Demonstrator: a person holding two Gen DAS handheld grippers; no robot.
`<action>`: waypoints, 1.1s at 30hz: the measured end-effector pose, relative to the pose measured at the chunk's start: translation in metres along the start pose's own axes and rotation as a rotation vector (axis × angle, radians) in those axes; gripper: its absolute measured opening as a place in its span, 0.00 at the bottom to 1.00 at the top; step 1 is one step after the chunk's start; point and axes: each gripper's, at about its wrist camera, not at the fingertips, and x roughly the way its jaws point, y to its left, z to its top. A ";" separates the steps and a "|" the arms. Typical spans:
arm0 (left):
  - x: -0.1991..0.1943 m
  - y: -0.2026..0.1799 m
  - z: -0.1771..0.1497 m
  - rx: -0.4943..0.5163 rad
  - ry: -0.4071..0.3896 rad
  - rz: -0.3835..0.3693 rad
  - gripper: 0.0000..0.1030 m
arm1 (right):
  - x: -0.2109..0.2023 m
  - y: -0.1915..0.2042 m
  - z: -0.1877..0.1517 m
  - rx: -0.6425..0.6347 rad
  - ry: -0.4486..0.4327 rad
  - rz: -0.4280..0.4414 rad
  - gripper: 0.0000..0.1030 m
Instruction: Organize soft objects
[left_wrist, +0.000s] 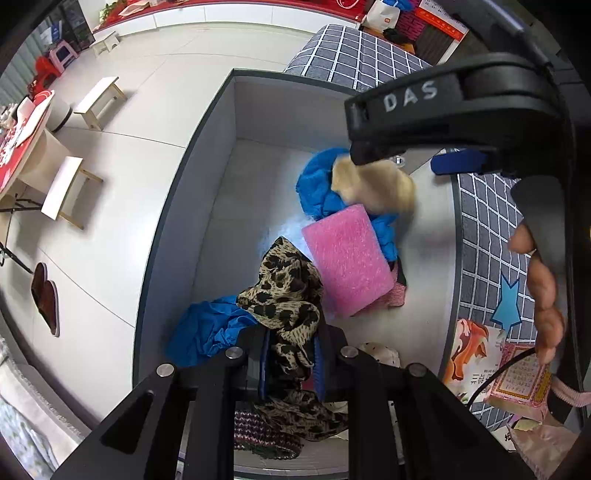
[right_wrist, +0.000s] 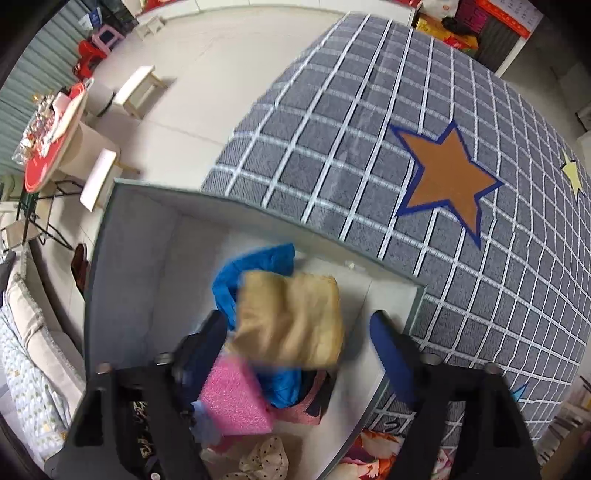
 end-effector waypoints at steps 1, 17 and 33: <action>0.000 0.000 0.000 -0.001 0.001 -0.001 0.20 | -0.001 0.000 0.000 -0.003 -0.003 0.006 0.79; -0.002 -0.005 0.003 -0.005 -0.014 -0.001 0.65 | -0.014 -0.014 -0.004 0.044 -0.006 0.052 0.79; -0.015 -0.011 -0.006 -0.030 -0.058 0.038 0.77 | -0.053 -0.041 -0.020 0.272 -0.093 0.165 1.00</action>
